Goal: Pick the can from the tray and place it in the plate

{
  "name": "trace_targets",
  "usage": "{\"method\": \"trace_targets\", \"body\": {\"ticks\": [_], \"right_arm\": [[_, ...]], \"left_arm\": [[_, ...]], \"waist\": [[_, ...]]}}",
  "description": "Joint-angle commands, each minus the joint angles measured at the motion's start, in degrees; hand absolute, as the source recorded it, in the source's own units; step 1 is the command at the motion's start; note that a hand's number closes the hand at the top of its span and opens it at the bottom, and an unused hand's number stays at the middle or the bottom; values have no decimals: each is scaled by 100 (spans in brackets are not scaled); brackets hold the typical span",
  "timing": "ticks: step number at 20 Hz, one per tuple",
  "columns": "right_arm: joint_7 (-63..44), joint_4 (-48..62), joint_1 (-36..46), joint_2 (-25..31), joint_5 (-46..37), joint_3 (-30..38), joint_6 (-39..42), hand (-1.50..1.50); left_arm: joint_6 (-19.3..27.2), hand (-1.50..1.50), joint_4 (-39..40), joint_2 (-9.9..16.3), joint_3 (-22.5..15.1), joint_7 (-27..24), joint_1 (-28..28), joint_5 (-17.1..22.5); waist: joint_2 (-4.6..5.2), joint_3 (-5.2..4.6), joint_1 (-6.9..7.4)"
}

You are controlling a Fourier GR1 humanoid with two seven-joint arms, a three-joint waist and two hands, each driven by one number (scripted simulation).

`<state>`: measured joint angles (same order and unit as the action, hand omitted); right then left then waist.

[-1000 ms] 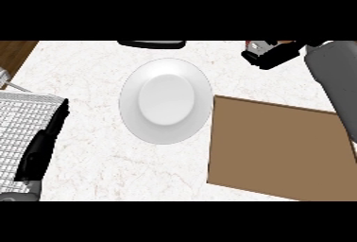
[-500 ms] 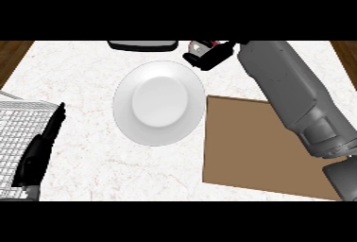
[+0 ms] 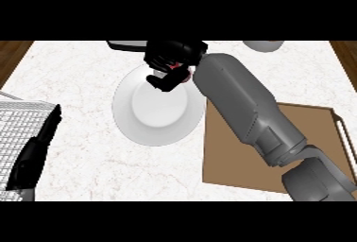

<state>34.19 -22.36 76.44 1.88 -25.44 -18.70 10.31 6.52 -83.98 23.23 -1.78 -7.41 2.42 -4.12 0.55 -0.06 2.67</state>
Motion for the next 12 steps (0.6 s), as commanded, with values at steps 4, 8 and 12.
{"method": "trace_targets", "body": {"ticks": [4, 8, 12], "right_arm": [[-78, -90, -471, -184, 197, -907, -26, 150], [-985, 92, -747, -186, 977, -731, -107, -150], [-1247, -37, -827, -187, 1232, -1182, -268, -150]], "left_arm": [[-36, 0, 266, -115, -16, -23, -240, -142], [-88, 0, 429, -170, -101, -122, -471, -198], [-109, 0, 237, -147, -52, -95, -333, -203]], "waist": [[19, -1, 78], [72, -6, 269], [63, -1, 309]]}}
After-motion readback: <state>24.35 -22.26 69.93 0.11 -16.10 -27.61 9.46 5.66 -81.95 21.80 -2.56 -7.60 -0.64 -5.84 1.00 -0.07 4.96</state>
